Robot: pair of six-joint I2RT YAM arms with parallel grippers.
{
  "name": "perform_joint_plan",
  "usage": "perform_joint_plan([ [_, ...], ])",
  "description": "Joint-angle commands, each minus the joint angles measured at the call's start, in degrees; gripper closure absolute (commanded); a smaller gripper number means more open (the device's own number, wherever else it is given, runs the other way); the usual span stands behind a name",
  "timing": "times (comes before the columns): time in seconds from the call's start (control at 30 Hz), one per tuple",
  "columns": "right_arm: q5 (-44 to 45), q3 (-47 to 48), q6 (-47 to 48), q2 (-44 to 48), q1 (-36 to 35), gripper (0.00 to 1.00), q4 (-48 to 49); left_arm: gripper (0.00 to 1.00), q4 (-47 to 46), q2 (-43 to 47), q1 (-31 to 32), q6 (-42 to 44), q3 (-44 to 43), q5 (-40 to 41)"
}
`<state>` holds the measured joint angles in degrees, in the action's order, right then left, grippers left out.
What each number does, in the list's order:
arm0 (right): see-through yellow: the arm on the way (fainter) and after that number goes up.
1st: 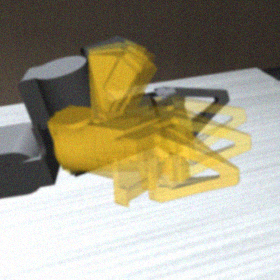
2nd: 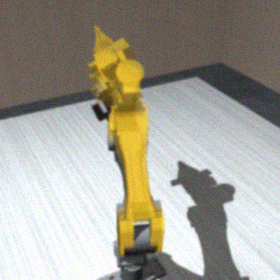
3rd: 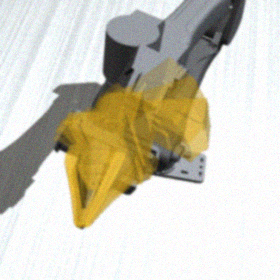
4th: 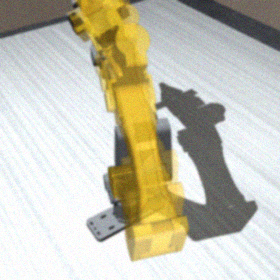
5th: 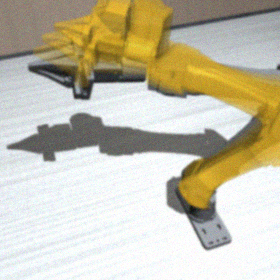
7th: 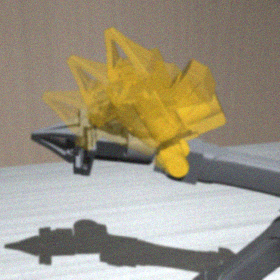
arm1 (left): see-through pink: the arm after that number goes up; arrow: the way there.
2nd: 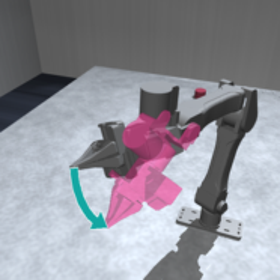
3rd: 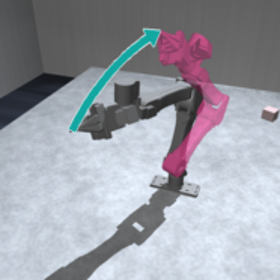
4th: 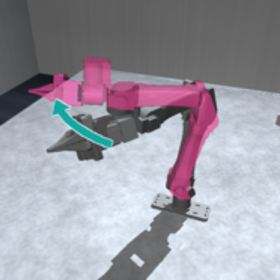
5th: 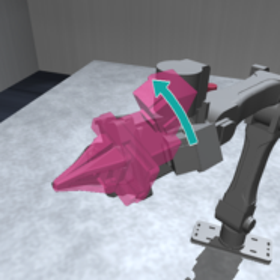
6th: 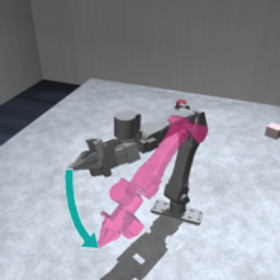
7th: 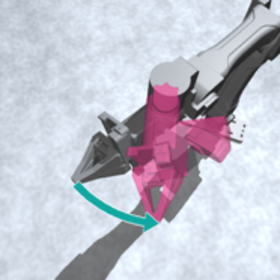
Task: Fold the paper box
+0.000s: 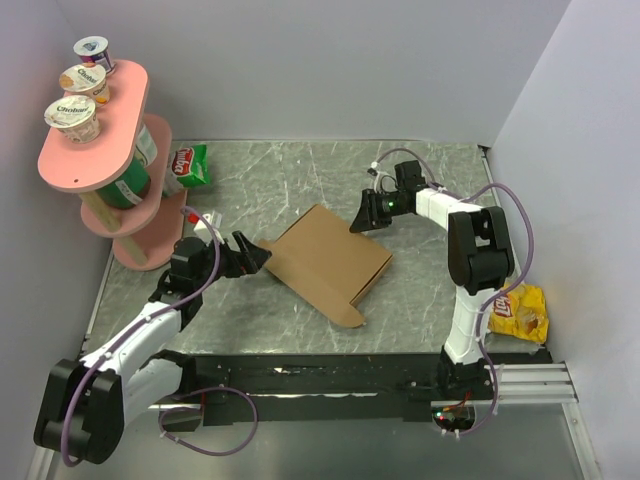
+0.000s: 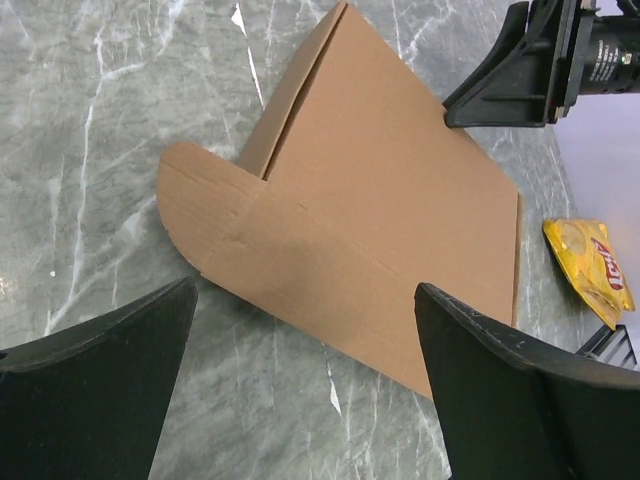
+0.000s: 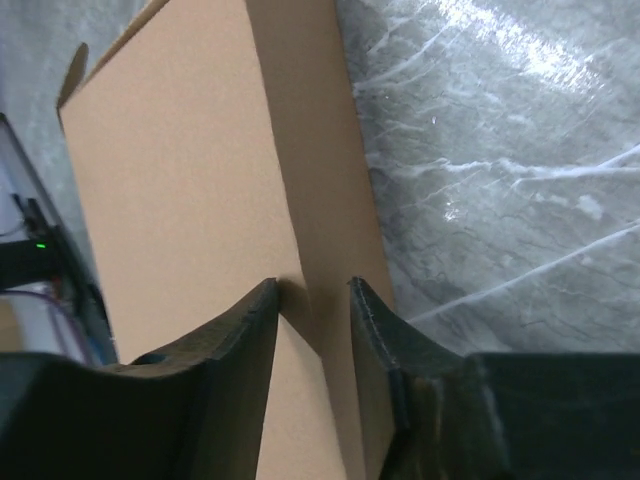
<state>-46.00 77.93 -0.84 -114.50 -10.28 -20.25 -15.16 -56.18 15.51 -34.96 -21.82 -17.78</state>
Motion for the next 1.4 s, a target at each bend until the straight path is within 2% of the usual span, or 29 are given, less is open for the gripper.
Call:
perform_joint_plan([
  [0.0, 3.1, 1.87, -2.76, -3.88, 0.35, 0.61, -3.39, 0.03, -1.63, 0.11, -0.21, 0.86, -1.29, -1.55],
  [0.2, 7.15, 3.36, -4.96, -6.61, 0.44, 0.71, -5.94, 0.03, -4.0, 1.25, -0.21, 0.68, -0.41, -3.22],
  [0.33, 6.45, 4.43, -7.85, -8.11, 2.28, 0.76, -6.47, 0.04, -4.97, 2.74, -0.21, 0.6, -0.06, -2.7],
  [0.37, 6.36, 3.99, -8.38, -8.02, 2.72, 0.82, -6.03, 0.04, -4.71, 2.57, -0.21, 0.68, -0.32, -2.35],
  [0.43, 6.88, 2.85, -9.09, -7.23, 3.69, 0.85, -5.33, 0.04, -4.88, 1.87, -0.21, 0.77, -0.76, -2.26],
  [0.7, 9.26, 3.28, -9.97, -7.05, 5.54, 0.86, -6.99, 0.04, -9.53, -5.15, -0.21, 1.56, -4.27, -3.22],
  [0.93, 10.14, 6.62, -10.32, -9.07, 5.45, 0.86, -8.84, 0.04, -19.81, -17.18, -0.21, -1.59, -9.37, -7.35],
  [0.97, 10.23, 6.71, -10.41, -9.25, 5.45, 0.86, -8.93, 0.04, -23.56, -18.42, -0.21, -2.04, -9.81, -8.57],
  [1.07, 10.32, 7.5, -9.97, -9.43, 5.36, 0.83, -9.02, 0.04, -27.11, -24.48, -0.21, -2.05, -13.23, -10.68],
  [1.2, 8.83, 8.2, -9.36, -9.6, 5.01, 0.73, -9.02, 0.03, -33.17, -34.23, -0.13, -3.0, -18.16, -14.99],
  [1.23, 8.65, 8.29, -9.09, -9.69, 4.75, 0.66, -8.84, 0.02, -34.84, -37.65, 0.05, -5.1, -19.21, -15.7],
  [1.3, 9.17, 8.29, -8.83, -9.25, 4.05, 0.64, -8.58, 0.01, -40.09, -40.31, 0.57, -8.35, -19.83, -17.45],
  [1.37, 7.86, 8.2, -8.13, -8.73, 2.82, 0.57, -6.92, 0.01, -42.23, -42.86, 1.71, -9.42, -20.36, -17.29],
])
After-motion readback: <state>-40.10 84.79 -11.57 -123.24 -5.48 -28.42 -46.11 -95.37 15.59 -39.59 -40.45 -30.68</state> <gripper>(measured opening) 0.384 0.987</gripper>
